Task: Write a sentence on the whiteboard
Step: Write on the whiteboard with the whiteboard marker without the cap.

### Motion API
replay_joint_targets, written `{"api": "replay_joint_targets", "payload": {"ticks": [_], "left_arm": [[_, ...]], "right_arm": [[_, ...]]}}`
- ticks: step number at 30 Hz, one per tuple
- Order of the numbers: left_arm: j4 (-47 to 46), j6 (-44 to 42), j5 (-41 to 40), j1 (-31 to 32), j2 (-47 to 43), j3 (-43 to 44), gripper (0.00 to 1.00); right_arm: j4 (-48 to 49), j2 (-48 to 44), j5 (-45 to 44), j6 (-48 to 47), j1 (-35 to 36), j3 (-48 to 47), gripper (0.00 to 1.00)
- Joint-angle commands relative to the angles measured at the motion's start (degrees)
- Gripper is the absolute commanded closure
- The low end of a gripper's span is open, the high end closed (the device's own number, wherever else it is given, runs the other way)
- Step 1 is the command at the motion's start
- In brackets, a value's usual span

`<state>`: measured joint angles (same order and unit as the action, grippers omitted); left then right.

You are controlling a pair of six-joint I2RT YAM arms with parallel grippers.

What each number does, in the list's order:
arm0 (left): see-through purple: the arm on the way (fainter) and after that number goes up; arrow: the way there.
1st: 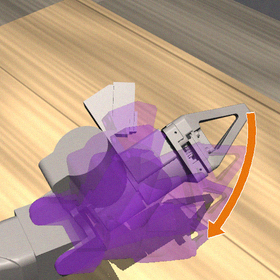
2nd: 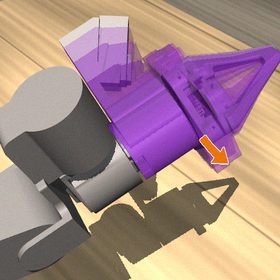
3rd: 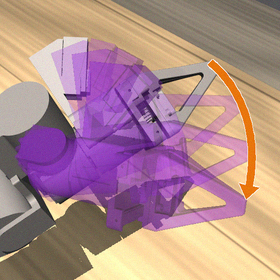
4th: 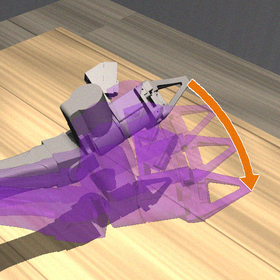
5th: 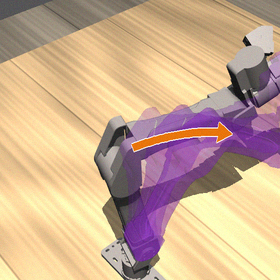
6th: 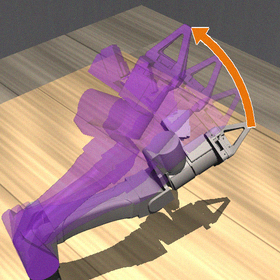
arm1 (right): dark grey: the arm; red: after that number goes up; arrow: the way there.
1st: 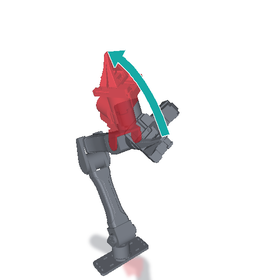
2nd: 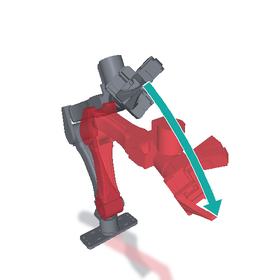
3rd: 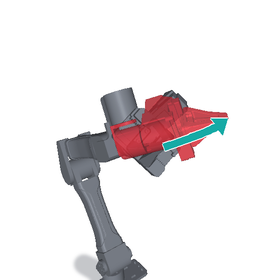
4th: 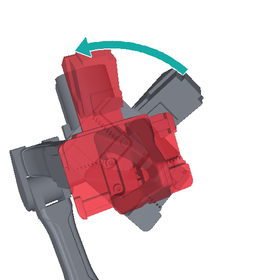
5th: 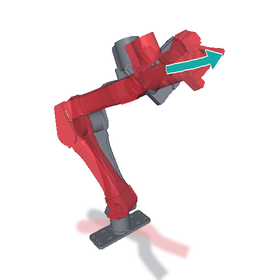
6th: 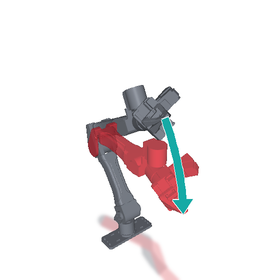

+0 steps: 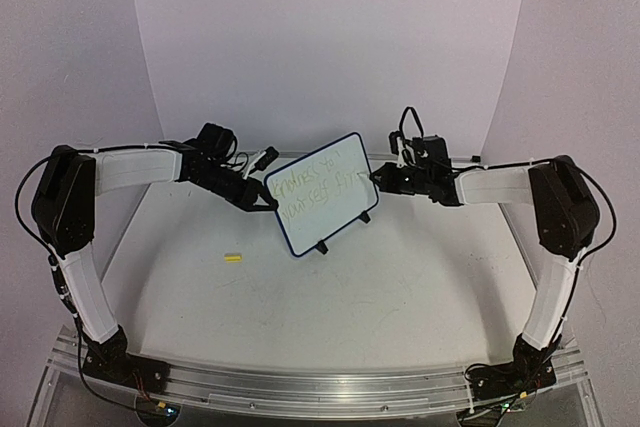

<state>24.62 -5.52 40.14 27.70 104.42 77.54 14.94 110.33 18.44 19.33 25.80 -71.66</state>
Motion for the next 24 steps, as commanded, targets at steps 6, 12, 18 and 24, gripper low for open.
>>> {"api": "replay_joint_targets", "payload": {"ticks": [6, 12, 18, 24], "left_arm": [[0.5, -0.7, -1.0, 0.3, 0.5, 1.7, 1.0], [0.5, -0.8, -1.0, 0.2, 0.4, 1.7, 1.0], [0.5, -0.8, -1.0, 0.2, 0.4, 1.7, 1.0], [0.4, -0.7, -0.9, 0.2, 0.4, 1.7, 1.0]], "right_arm": [[-0.1, 0.8, -4.8, 0.2, 0.2, -2.6, 1.0], [-0.1, 0.7, -5.0, 0.3, 0.2, -3.0, 1.0], [-0.1, -2.1, -4.9, 0.6, 0.2, -0.8, 1.0], [-0.1, -5.0, -4.3, 1.0, 0.3, -0.1, 1.0]]}}
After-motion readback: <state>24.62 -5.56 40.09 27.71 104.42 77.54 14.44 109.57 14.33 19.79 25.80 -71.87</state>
